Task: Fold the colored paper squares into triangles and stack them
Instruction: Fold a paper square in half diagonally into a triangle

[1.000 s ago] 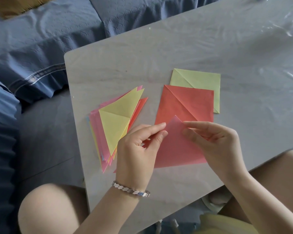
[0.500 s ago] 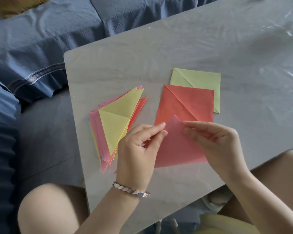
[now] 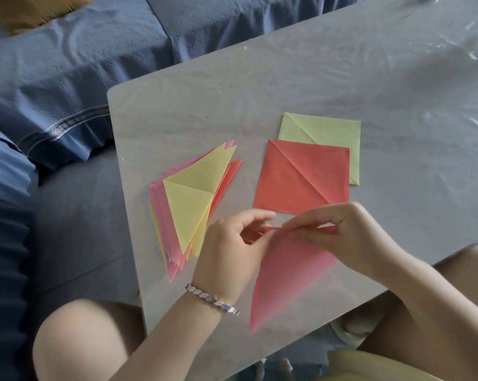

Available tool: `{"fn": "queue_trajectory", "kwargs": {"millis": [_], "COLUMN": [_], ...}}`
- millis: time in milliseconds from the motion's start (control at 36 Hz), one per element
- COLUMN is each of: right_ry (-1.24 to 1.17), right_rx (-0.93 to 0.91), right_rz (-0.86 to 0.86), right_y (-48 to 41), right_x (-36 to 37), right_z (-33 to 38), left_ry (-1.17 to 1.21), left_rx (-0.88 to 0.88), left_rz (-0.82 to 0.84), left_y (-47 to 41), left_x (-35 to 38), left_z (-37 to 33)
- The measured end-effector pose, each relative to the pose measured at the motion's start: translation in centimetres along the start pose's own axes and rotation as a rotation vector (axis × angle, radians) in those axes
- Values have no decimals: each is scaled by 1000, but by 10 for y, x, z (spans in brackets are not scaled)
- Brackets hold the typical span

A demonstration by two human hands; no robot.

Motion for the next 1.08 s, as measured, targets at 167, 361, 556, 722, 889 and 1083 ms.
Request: {"fn": "queue_trajectory", "kwargs": {"millis": [167,361,556,722,889,1083], "right_ry": [541,625,849,927,879,876], "right_rx": [-327,-272,-125,-60,57,149], "right_rz": [-149,21,146,20,19,24], "right_y": [-11,3,18,-9,-45,-72], "right_x": [-4,46,66,50,35,23], "right_z": [12,-13,-62,-76,-83,-90], "left_ry": [119,-110,-400,-411,-403,-405], "left_rx": [-138,-244,-226,-235,-240,-232], "left_rz": [-91,-332,-286,-295,-301,-309], "left_y": [-11,-35,-40,-40,-40,-38], "left_x": [-3,-17,-15,-15,-15,-15], "left_z": [18,60,67,71,72,72]}}
Point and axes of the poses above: each hand's wrist, its own y-axis away from the middle knuckle, its own x-axis out of the palm, z = x × y, the point moved 6 cm from there along -y, towards the middle knuckle, and after that the axes turned 5 degrees about y, right-handed, at the moved point
